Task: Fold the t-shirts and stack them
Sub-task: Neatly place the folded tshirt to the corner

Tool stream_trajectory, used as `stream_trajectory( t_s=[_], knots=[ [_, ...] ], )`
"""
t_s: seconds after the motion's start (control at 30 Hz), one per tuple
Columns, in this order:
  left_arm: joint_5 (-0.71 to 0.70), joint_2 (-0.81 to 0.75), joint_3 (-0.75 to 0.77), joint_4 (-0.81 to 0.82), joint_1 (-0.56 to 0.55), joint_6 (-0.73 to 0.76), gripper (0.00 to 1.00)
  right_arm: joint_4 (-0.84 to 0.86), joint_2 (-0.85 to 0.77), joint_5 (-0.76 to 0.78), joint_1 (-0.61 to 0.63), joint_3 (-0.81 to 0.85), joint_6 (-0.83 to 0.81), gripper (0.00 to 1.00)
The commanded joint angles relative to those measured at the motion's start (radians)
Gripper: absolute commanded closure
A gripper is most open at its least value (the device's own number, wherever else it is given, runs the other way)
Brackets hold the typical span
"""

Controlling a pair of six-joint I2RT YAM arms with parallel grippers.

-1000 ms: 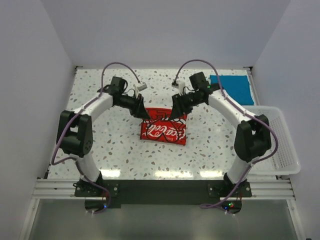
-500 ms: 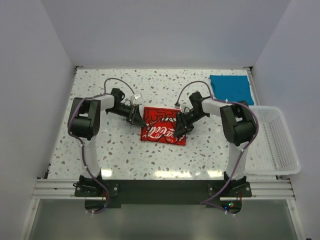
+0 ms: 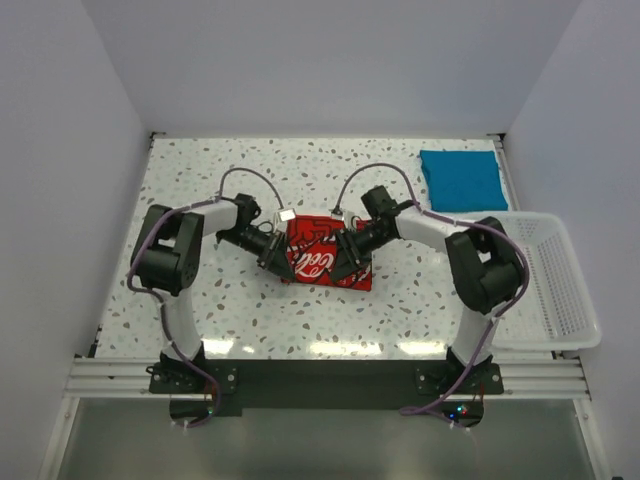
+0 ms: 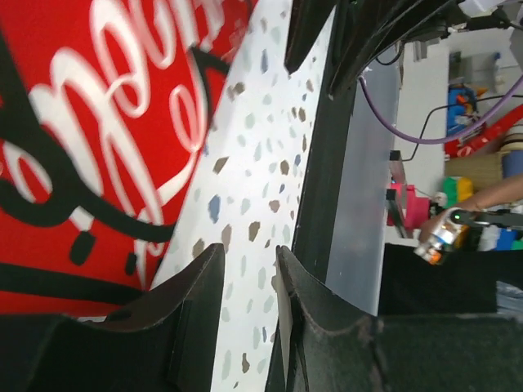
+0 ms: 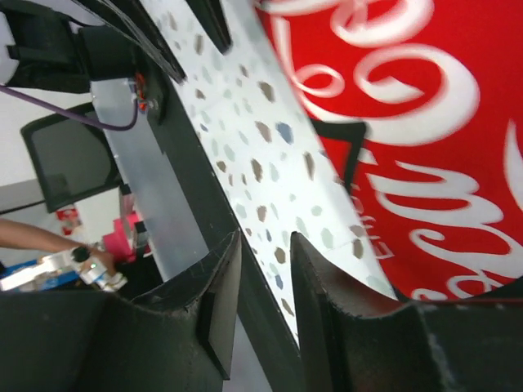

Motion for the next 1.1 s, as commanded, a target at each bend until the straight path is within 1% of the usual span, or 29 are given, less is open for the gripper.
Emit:
stream_trajectory(
  t_s=[0.0, 0.03, 0.07, 0.13, 0.17, 0.23, 0.33, 0.37, 0.4, 0.43, 0.47, 0.5, 0.53, 0.57, 0.6, 0.63, 0.67, 0.73, 0.77, 0.8, 0.83, 0.87, 0.9, 1.0, 1.03, 1.07],
  knots=[
    [0.016, 0.088, -0.036, 0.042, 0.014, -0.011, 0.64, 0.043, 0.096, -0.011, -0.034, -0.061, 0.012, 0.66],
    [0.010, 0.103, -0.035, 0.050, 0.017, -0.017, 0.64, 0.035, 0.111, 0.003, -0.046, -0.066, -0.003, 0.67],
    [-0.008, 0.117, -0.033, 0.085, 0.031, -0.054, 0.64, 0.030, 0.124, 0.017, -0.061, -0.072, -0.046, 0.67],
    [-0.022, 0.148, -0.039, 0.119, 0.051, -0.091, 0.64, -0.017, 0.162, 0.051, -0.115, -0.074, -0.098, 0.67],
    [-0.044, 0.157, -0.032, 0.133, 0.069, -0.105, 0.64, -0.043, 0.173, 0.064, -0.132, -0.066, -0.163, 0.67],
    [-0.051, 0.166, -0.016, 0.134, 0.085, -0.108, 0.64, -0.095, 0.159, 0.072, -0.163, -0.046, -0.189, 0.67],
    [-0.061, 0.104, 0.010, 0.101, 0.096, -0.048, 0.64, -0.178, 0.103, 0.059, -0.169, 0.014, -0.221, 0.67],
    [-0.064, 0.076, 0.036, 0.067, 0.096, 0.014, 0.64, -0.200, 0.048, 0.054, -0.170, 0.032, -0.221, 0.66],
    [-0.070, 0.019, 0.048, 0.058, 0.096, 0.033, 0.63, -0.235, 0.009, 0.057, -0.170, 0.062, -0.224, 0.65],
    [-0.074, -0.011, 0.071, 0.058, 0.094, 0.047, 0.62, -0.244, -0.026, 0.068, -0.170, 0.072, -0.221, 0.61],
    [-0.105, -0.041, 0.080, 0.085, 0.082, 0.046, 0.61, -0.244, -0.105, 0.097, -0.173, 0.075, -0.191, 0.58],
    [-0.135, -0.111, 0.083, 0.117, 0.068, 0.038, 0.60, -0.225, -0.143, 0.115, -0.187, 0.067, -0.169, 0.56],
    [-0.224, -0.149, 0.070, 0.218, 0.027, 0.027, 0.59, -0.212, -0.176, 0.135, -0.198, 0.058, -0.152, 0.53],
    [-0.281, -0.233, 0.051, 0.284, -0.002, 0.011, 0.58, -0.194, -0.212, 0.167, -0.208, 0.046, -0.118, 0.52],
    [-0.347, -0.277, 0.025, 0.355, -0.036, 0.003, 0.57, -0.160, -0.264, 0.239, -0.234, 0.032, -0.071, 0.51],
    [-0.414, -0.315, -0.042, 0.428, -0.071, 0.003, 0.53, -0.146, -0.287, 0.291, -0.247, 0.009, -0.043, 0.50],
    [-0.506, -0.381, -0.082, 0.566, -0.142, 0.032, 0.49, -0.137, -0.302, 0.330, -0.280, 0.000, 0.012, 0.49],
    [-0.597, -0.423, -0.189, 0.703, -0.214, 0.062, 0.42, -0.122, -0.327, 0.394, -0.316, -0.015, 0.061, 0.47],
    [-0.643, -0.438, -0.218, 0.804, -0.272, 0.117, 0.40, -0.119, -0.332, 0.417, -0.328, -0.017, 0.101, 0.46],
    [-0.665, -0.438, -0.248, 0.855, -0.300, 0.134, 0.38, -0.117, -0.338, 0.437, -0.348, -0.018, 0.113, 0.43],
    [-0.685, -0.438, -0.286, 0.951, -0.350, 0.165, 0.36, -0.115, -0.350, 0.451, -0.354, -0.018, 0.121, 0.43],
    [-0.694, -0.434, -0.301, 0.991, -0.378, 0.182, 0.35, -0.111, -0.359, 0.465, -0.359, -0.020, 0.130, 0.41],
    [-0.712, -0.421, -0.314, 1.027, -0.410, 0.197, 0.34, -0.100, -0.367, 0.471, -0.362, -0.031, 0.152, 0.37],
    [-0.762, -0.383, -0.349, 1.159, -0.533, 0.234, 0.34, -0.082, -0.390, 0.468, -0.373, -0.067, 0.198, 0.35],
    [-0.794, -0.368, -0.363, 1.209, -0.590, 0.256, 0.34, -0.082, -0.401, 0.470, -0.377, -0.074, 0.205, 0.28],
    [-0.806, -0.336, -0.371, 1.235, -0.613, 0.268, 0.34, -0.080, -0.404, 0.474, -0.380, -0.081, 0.218, 0.26]
  ],
)
